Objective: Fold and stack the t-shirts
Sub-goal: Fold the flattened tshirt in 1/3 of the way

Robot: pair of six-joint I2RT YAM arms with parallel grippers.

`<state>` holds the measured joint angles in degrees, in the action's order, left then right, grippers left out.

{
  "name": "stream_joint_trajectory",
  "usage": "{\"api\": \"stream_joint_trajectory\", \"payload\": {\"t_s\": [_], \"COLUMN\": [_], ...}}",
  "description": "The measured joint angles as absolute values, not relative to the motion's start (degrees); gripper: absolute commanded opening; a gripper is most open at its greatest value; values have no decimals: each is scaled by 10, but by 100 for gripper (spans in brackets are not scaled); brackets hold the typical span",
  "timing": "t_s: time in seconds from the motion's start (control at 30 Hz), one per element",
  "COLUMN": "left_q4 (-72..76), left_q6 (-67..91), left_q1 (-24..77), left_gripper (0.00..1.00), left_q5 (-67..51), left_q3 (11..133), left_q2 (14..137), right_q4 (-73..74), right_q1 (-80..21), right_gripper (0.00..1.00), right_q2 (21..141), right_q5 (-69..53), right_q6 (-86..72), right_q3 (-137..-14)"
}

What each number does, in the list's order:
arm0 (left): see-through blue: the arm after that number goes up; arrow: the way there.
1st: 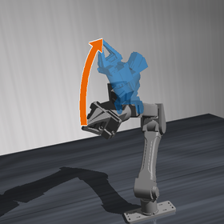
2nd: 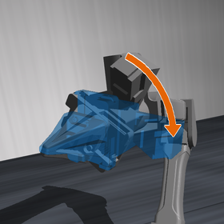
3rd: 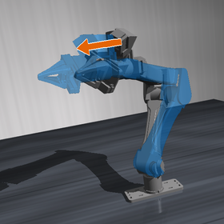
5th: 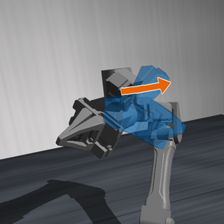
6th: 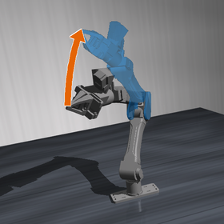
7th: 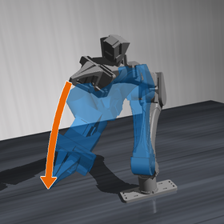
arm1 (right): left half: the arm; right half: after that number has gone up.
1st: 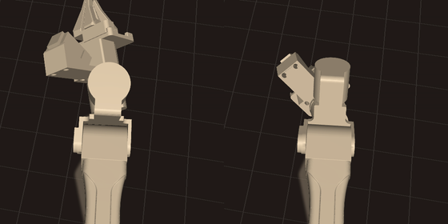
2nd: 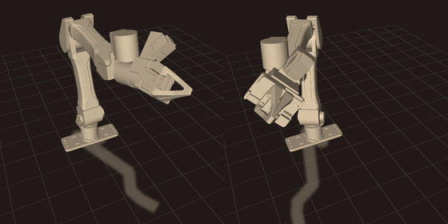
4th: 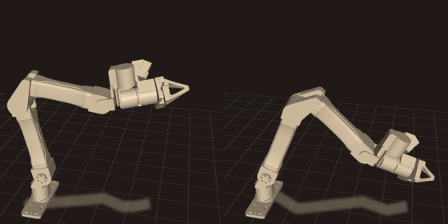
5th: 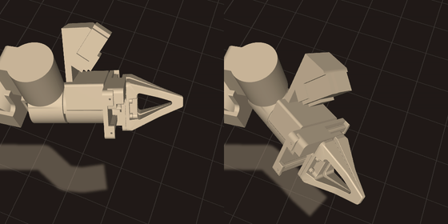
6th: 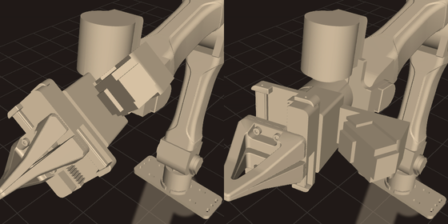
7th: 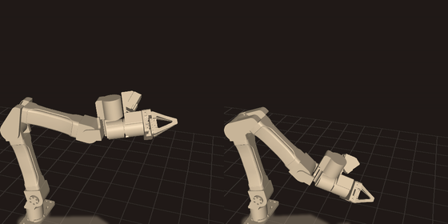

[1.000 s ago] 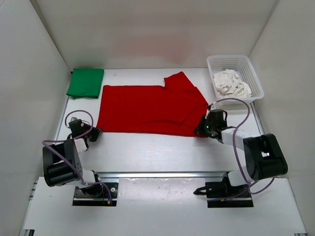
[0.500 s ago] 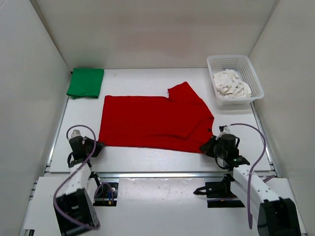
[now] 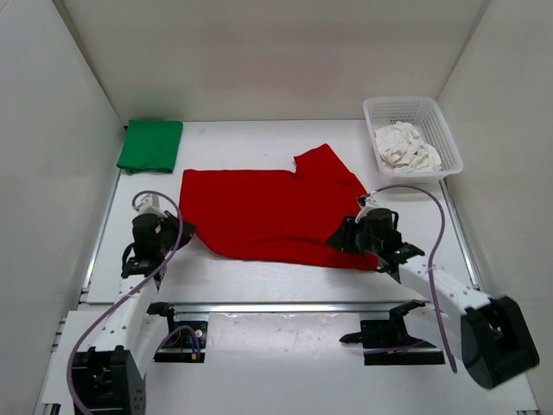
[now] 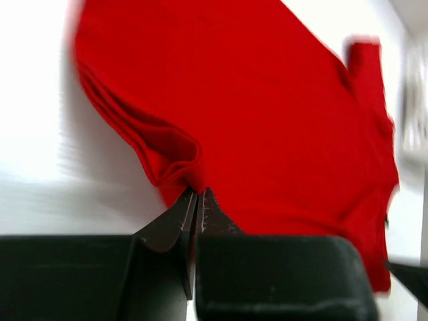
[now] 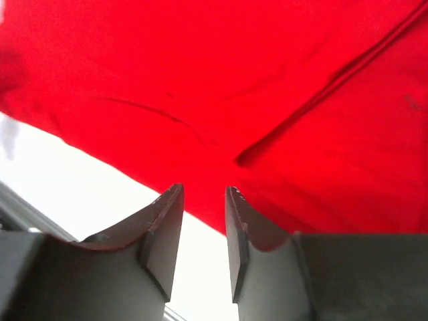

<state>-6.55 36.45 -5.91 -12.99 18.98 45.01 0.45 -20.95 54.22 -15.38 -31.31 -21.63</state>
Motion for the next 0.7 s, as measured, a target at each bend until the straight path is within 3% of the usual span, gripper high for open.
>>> {"api": "stream_joint_trajectory", "payload": {"t_s": [0.2,0.33,0.5,0.53,0.7], "left_q4": [-40,-48,-80,-85,-124], "left_q6": [363,371,373,375,382], "left_q1": [114,63,31,27,3], "left_gripper": [12,0,1,8,64], "left_q5": [-68,-59,4,12,67], "left_q3": [205,196,179,174,168], "left_q2": [483,451,410,409,414], "right_q4": [-39,-60,-72,-74,-76], "right_q1": [-218,-213,-206,-205,-198], "right_gripper": [36,35,36,36,40], "right_q2": [665,684,704,704,699], "right_q5": [-155,-155,-161,-161,-167], "right_q6": [-315,-315,-315,-315,-314], "right_q3": [-227,-227,-228,-228,-228]}}
